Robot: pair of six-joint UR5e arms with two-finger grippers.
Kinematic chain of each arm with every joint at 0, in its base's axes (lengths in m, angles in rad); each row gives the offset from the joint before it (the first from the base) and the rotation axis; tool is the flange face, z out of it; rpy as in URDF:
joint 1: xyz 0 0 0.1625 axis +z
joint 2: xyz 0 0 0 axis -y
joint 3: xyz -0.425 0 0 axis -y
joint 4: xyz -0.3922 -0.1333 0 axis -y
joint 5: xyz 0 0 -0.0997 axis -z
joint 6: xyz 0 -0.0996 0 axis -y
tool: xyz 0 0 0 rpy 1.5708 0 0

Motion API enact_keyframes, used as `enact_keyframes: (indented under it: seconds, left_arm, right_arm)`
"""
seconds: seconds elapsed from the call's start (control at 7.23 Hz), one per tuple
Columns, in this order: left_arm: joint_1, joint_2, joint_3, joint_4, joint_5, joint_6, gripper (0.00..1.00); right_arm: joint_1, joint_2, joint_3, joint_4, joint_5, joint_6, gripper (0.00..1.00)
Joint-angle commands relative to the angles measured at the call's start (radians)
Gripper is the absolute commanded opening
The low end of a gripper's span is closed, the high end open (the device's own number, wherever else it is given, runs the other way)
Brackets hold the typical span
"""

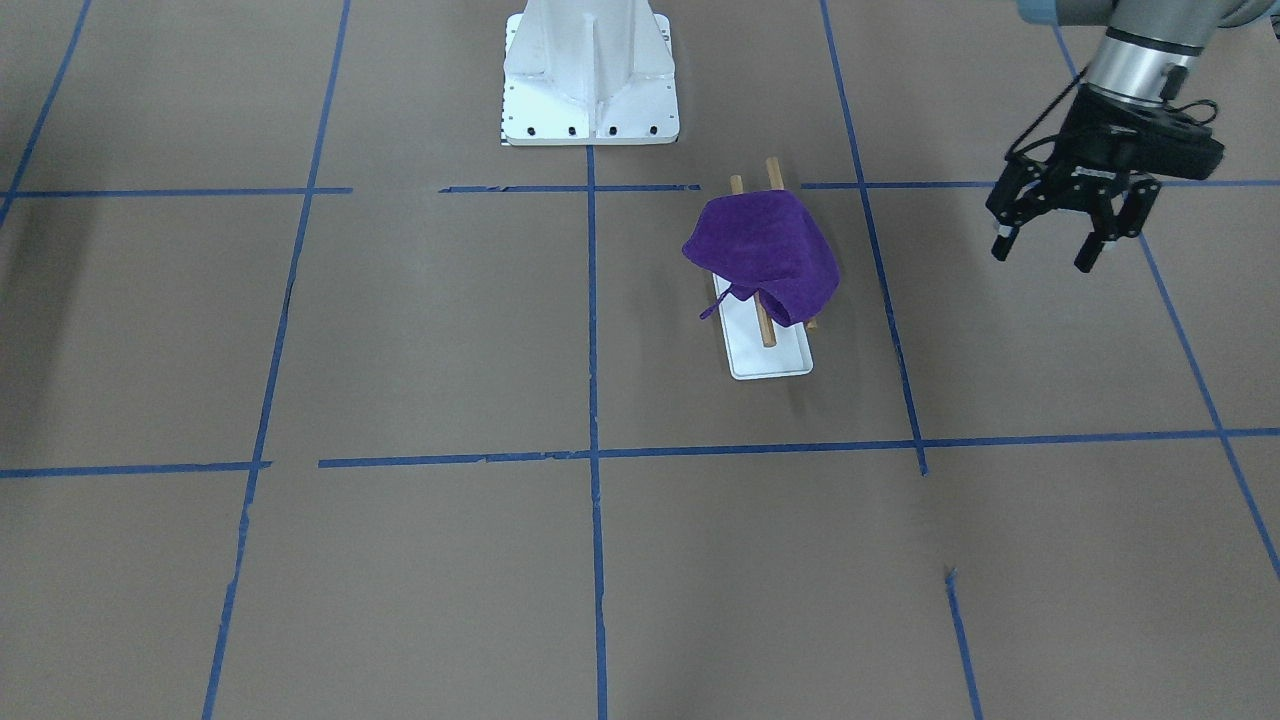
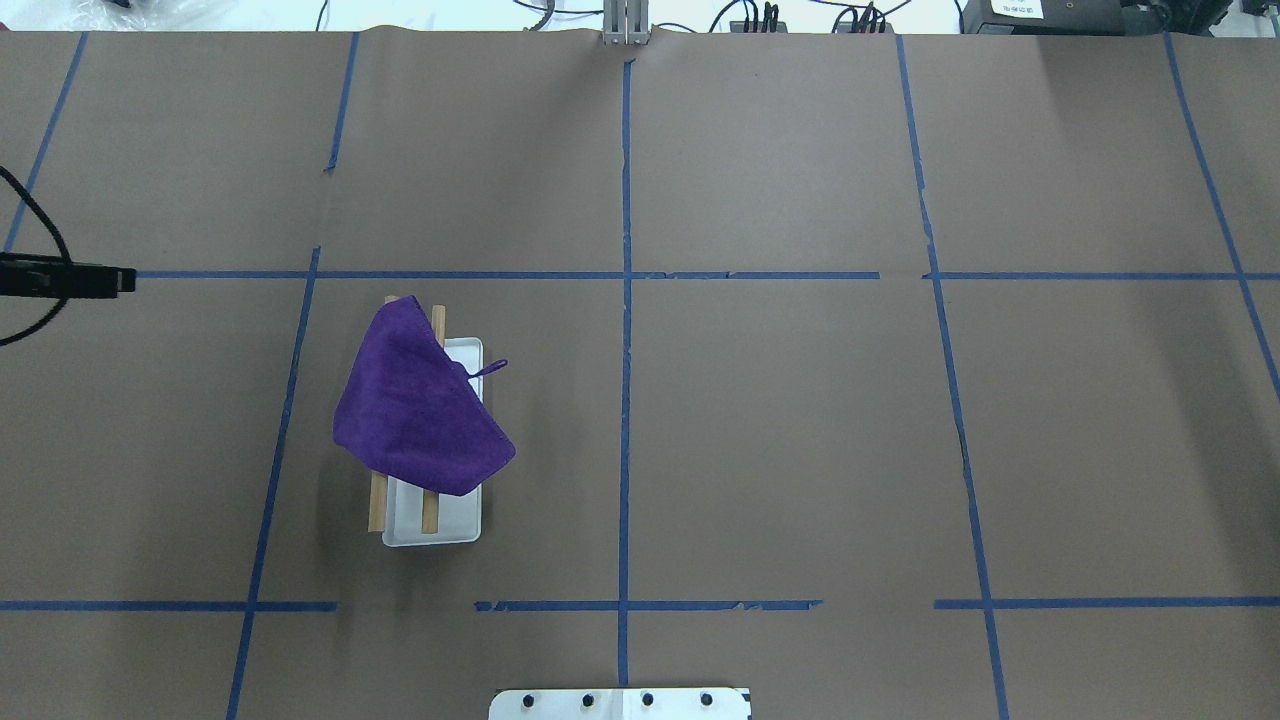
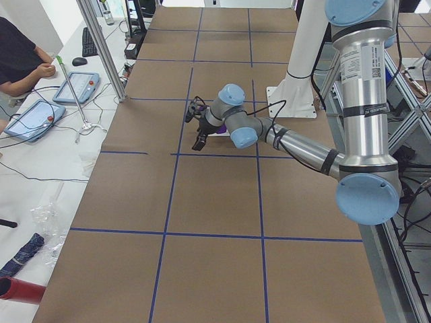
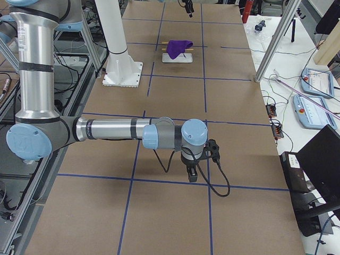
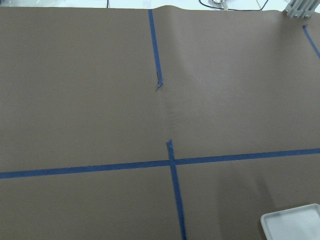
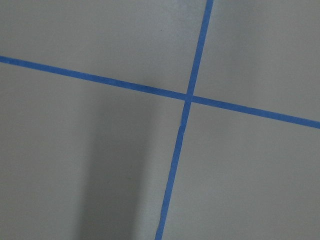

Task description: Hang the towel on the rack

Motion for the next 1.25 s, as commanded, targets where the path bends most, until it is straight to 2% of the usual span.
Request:
enact_keyframes:
  seconds: [0.0,0.14,0.42,0.55,0.69,0.83,0.97,1.11]
  left_arm:
    - [-0.180,0.001,0.090,0.126,-0.143,0.259,1.00]
    - [-0.249,-0.025,0.088,0.317,-0.142,0.427,1.00]
    - [-0.356,-0.165,0.142,0.649,-0.139,0.675,1.00]
    - [-0.428,-0.184,0.204,0.707,-0.148,0.770,1.00]
    - [-0.488,-0.181,0.257,0.706,-0.203,0.806,1.00]
    - [-0.524,-0.169,0.327,0.698,-0.322,0.808,1.00]
    - [-0.577,-0.157,0.396,0.692,-0.352,0.860,1.00]
    - [-0.584,-0.148,0.392,0.695,-0.358,0.868,1.00]
  right_arm:
    - [0.008,-0.003,0.007,0.008,-0.003,-0.009,1.00]
    - [0.010,-0.011,0.010,0.008,-0.003,-0.003,1.00]
    - [0.010,-0.018,-0.012,0.005,0.007,0.014,1.00]
    - [0.010,-0.031,-0.014,0.005,0.009,0.016,1.00]
    - [0.010,-0.040,-0.014,0.005,0.010,0.016,1.00]
    - [0.010,-0.040,-0.019,0.001,0.016,0.020,1.00]
    - [0.010,-0.041,-0.023,-0.004,0.026,0.020,1.00]
    - [0.013,-0.041,-0.028,-0.004,0.027,0.020,1.00]
